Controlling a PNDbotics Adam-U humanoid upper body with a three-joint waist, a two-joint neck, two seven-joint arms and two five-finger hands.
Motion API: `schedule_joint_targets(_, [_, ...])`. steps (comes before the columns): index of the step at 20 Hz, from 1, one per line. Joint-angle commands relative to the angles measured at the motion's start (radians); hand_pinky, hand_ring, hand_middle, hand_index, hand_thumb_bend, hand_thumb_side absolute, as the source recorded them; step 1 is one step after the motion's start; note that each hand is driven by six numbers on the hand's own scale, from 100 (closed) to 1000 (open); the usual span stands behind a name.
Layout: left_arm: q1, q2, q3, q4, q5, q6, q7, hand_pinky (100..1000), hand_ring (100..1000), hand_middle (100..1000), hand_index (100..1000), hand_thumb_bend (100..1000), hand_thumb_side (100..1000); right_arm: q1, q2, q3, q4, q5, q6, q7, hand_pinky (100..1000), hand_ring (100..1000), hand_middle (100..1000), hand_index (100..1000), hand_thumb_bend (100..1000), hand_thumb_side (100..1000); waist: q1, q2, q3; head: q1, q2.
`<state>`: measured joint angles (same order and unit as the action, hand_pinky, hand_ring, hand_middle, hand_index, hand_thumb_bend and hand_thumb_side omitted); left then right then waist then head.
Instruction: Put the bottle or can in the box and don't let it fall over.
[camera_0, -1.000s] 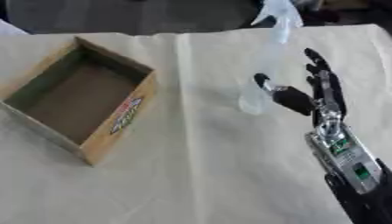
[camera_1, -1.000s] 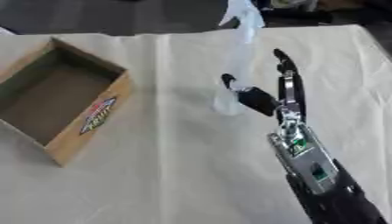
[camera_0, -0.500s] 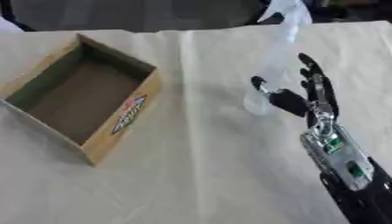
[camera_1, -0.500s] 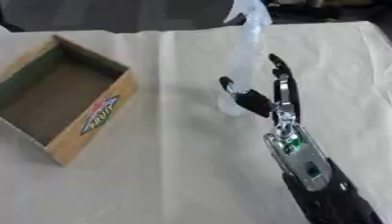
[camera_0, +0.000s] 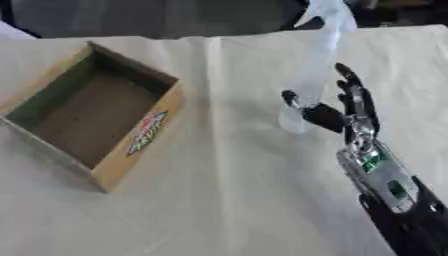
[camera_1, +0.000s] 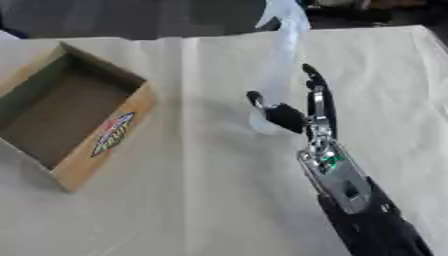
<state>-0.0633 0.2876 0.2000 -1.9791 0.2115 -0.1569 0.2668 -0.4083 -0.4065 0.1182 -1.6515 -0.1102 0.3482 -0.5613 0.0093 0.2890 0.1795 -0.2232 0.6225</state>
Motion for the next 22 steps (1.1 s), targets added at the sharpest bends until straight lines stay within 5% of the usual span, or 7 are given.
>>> schedule_joint_targets(1, [-0.006, 0.008, 0.001, -0.021, 0.004, 0.000, -0.004, 944, 909, 823, 856, 432, 800, -0.024, -0.009, 0.000, 0.018, -0.010, -0.015, -0.003, 1000, 1000, 1000, 936, 645, 219, 0.002, -0.010, 0.005, -0.004, -0.019])
schedule_joint_targets(9, [-0.016, 0.011, -0.003, -0.021, 0.015, -0.004, -0.008, 944, 908, 822, 856, 431, 798, -0.052, -0.011, -0.001, 0.067, -0.012, -0.040, -0.011, 1000, 1000, 1000, 930, 662, 194, 0.011, -0.006, 0.018, -0.029, -0.001])
schedule_joint_targets(17, [-0.022, 0.012, -0.004, -0.021, 0.020, -0.002, -0.010, 945, 907, 822, 857, 433, 795, -0.076, -0.007, -0.003, 0.116, -0.028, -0.046, -0.037, 1000, 1000, 1000, 906, 711, 110, 0.005, -0.003, 0.024, -0.044, -0.016])
schedule_joint_targets(22, [-0.023, 0.014, -0.005, -0.021, 0.020, -0.004, -0.010, 945, 906, 822, 856, 432, 795, -0.090, 0.001, -0.003, 0.137, -0.044, -0.050, -0.070, 1000, 1000, 1000, 828, 623, 100, 0.004, -0.004, 0.029, -0.051, -0.017])
